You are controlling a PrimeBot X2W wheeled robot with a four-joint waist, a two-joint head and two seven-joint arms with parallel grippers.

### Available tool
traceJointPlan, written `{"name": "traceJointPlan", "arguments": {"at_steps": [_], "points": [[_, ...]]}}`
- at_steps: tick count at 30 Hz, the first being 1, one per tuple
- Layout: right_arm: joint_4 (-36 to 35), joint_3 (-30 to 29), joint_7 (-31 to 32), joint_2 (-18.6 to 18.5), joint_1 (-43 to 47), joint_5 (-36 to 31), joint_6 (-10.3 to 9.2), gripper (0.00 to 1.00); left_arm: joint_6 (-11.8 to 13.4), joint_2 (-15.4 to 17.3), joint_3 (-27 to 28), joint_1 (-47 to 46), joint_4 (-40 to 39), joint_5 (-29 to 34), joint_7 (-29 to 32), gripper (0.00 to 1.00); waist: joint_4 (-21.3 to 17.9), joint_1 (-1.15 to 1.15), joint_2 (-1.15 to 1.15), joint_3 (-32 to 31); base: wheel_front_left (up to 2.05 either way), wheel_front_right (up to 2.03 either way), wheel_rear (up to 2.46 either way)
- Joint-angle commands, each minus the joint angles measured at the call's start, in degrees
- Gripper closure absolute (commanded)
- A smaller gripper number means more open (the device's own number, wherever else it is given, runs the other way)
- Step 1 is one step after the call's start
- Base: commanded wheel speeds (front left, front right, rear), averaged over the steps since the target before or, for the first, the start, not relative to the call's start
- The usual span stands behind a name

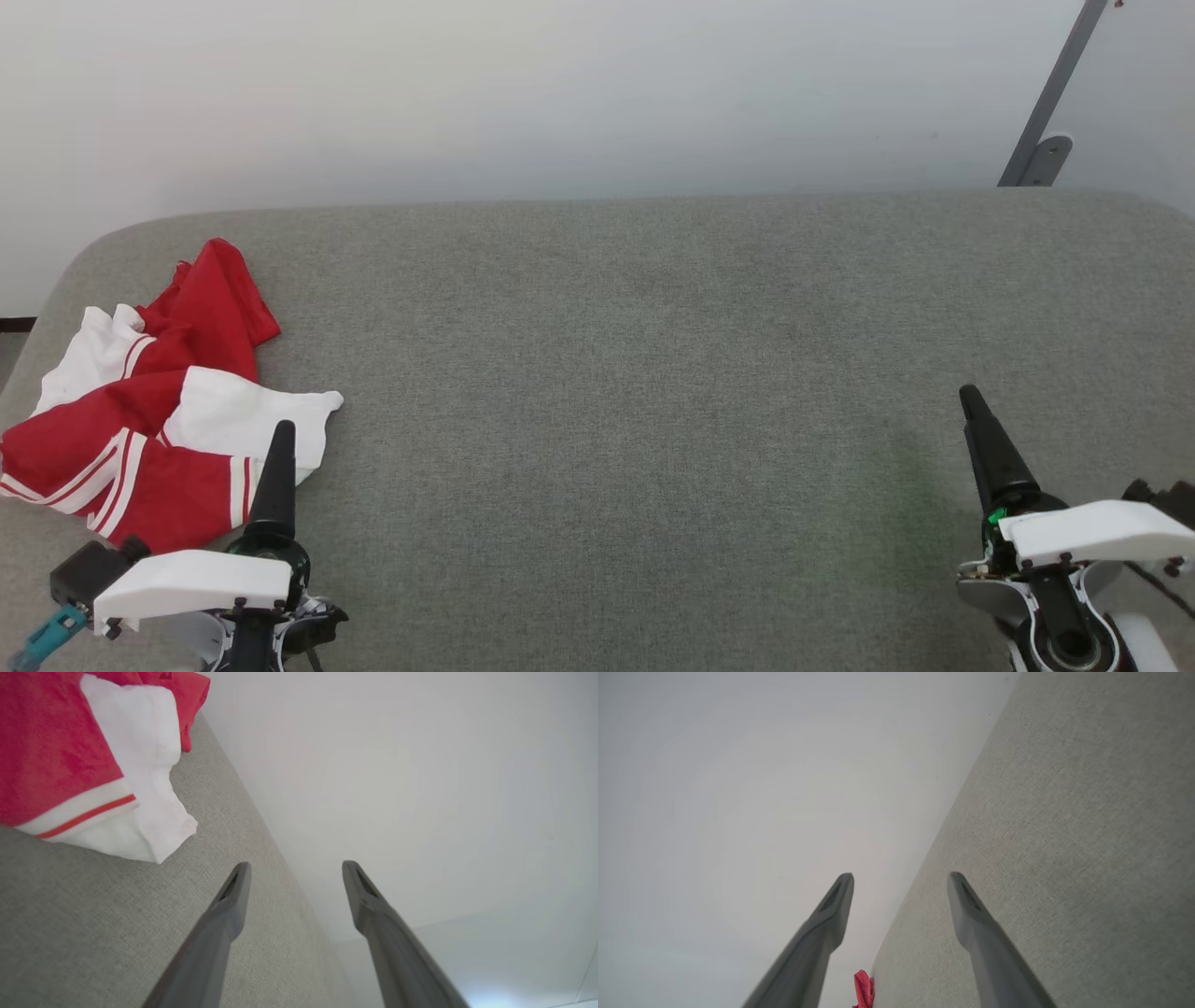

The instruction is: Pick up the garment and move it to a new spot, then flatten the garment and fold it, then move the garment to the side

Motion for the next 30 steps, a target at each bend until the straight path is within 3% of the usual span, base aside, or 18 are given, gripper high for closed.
{"name": "traceJointPlan", "arguments": {"at_steps": [1, 12, 21, 30], "points": [[-0.42, 0.77, -0.73, -1.20, -2.11, -2.20, 0.10, 0.00, 0.02, 0.73, 0.18, -1.74, -1.14, 2.98, -0.67, 0.00, 0.02, 0.00, 0.00, 0.06, 0.00, 0.00, 0.00], [0.35, 0.64, -2.95, -2.58, -3.46, -15.58, 0.11, 0.00, 0.30, 1.20, 0.26, -1.90, -2.44, 16.41, -2.81, 0.00, 0.19, 0.00, 0.00, 0.37, 0.00, 0.00, 0.00], [-0.22, -1.61, -4.74, -2.36, -4.32, -27.65, 0.11, 0.00, 2.52, 2.42, -2.23, -1.49, -3.44, 27.72, -4.63, 0.00, 0.33, 0.00, 0.00, 0.55, 0.00, 0.00, 0.00], [0.23, -2.29, -6.34, -2.47, -4.56, -39.68, 0.12, 0.00, 4.51, 3.93, -5.46, -1.70, -3.52, 35.15, -6.20, 0.00, 0.53, 0.00, 0.00, 0.69, 0.00, 0.00, 0.00]]}}
